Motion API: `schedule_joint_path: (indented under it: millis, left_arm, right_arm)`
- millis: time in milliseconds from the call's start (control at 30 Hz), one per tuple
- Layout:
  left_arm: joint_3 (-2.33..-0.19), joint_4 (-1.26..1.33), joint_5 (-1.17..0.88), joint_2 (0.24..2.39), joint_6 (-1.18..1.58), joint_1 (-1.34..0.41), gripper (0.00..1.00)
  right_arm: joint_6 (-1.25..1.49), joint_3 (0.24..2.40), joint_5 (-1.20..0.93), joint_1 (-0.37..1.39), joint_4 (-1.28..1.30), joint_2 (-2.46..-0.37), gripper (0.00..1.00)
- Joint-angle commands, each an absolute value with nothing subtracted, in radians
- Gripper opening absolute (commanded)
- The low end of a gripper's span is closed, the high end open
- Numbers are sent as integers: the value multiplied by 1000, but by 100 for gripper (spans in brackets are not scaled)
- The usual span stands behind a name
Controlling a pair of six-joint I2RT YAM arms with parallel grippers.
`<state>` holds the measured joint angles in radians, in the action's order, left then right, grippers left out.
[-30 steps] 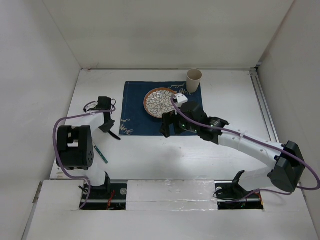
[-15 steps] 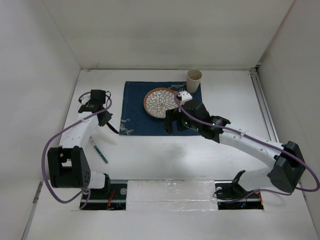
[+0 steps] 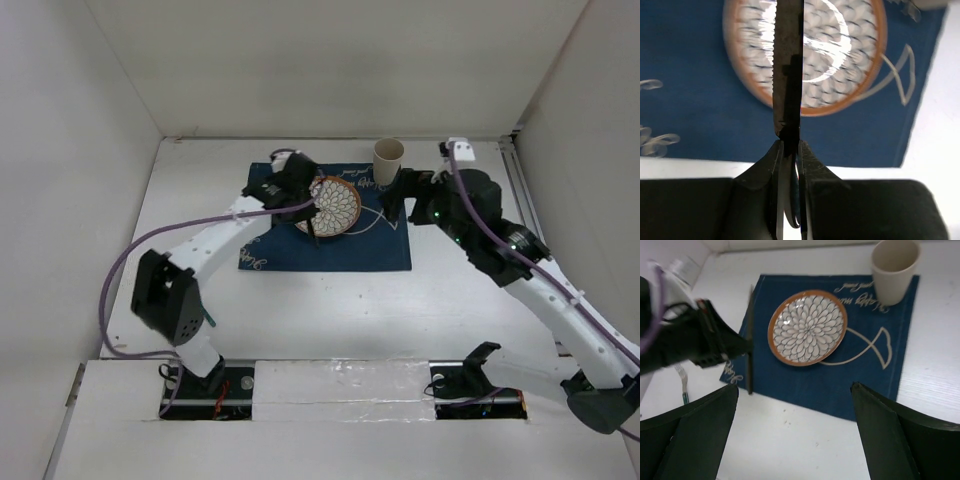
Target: Set the dinner table for one person
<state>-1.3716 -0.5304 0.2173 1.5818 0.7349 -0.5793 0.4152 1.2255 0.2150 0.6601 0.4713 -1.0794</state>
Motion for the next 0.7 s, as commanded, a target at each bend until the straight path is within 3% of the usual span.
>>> schedule_joint_path:
  millis: [0, 233, 667]
  left_arm:
    - [-1529, -528, 241, 1698, 759, -689, 0]
    - [-1793, -528, 229, 2017, 750, -819, 0]
    - [-2078, -503, 106, 2299, 781, -830, 0]
  right_arm:
    - [405, 1311, 278, 608, 583, -1045, 100]
    - [387, 1341, 278, 534, 655, -1013, 100]
    - [368, 1330, 236, 494, 667, -1022, 100]
